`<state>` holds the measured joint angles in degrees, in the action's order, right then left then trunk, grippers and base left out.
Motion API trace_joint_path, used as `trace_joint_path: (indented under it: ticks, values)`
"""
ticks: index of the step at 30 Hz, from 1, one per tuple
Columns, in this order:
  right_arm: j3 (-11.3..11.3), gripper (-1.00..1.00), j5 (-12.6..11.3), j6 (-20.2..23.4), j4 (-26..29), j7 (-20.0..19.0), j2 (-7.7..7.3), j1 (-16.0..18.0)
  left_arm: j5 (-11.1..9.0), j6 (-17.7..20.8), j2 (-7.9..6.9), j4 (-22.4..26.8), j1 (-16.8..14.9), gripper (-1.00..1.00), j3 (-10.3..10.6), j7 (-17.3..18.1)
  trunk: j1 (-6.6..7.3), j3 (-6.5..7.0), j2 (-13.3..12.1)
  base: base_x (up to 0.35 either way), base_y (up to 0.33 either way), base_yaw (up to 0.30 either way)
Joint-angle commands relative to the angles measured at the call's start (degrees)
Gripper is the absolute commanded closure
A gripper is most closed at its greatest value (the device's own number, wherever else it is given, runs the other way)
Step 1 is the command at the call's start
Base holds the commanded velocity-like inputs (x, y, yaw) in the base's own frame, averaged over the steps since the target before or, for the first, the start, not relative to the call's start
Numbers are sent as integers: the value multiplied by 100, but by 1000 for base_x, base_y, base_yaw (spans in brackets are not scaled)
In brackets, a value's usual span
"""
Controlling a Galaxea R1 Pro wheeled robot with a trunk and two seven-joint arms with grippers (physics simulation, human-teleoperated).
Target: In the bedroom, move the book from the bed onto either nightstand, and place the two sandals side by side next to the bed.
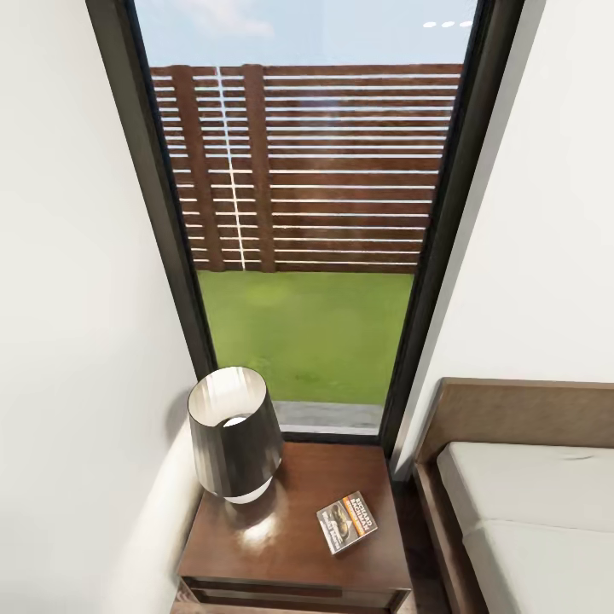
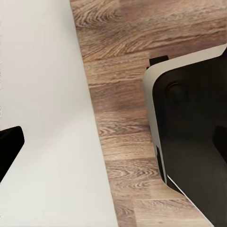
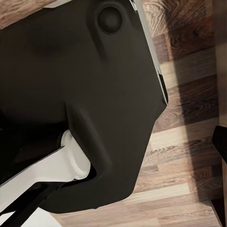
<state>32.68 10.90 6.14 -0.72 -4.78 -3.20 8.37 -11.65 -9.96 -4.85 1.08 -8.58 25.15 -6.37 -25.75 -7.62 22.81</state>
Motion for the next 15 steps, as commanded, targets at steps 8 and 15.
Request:
trace_joint_path:
  ticks: [8, 15]
  values:
    - [47, -100, 57, 10, -7, -15, 0, 6, -55, -15, 13, 9, -3, -100, 50, -13, -3, -11, 11, 0, 0, 0]
    - [48, -100, 58, 10, -7, -15, -3, 6, -58, -15, 26, 13, -3, -100, 44, -13, -3, -11, 11, 0, 0, 0]
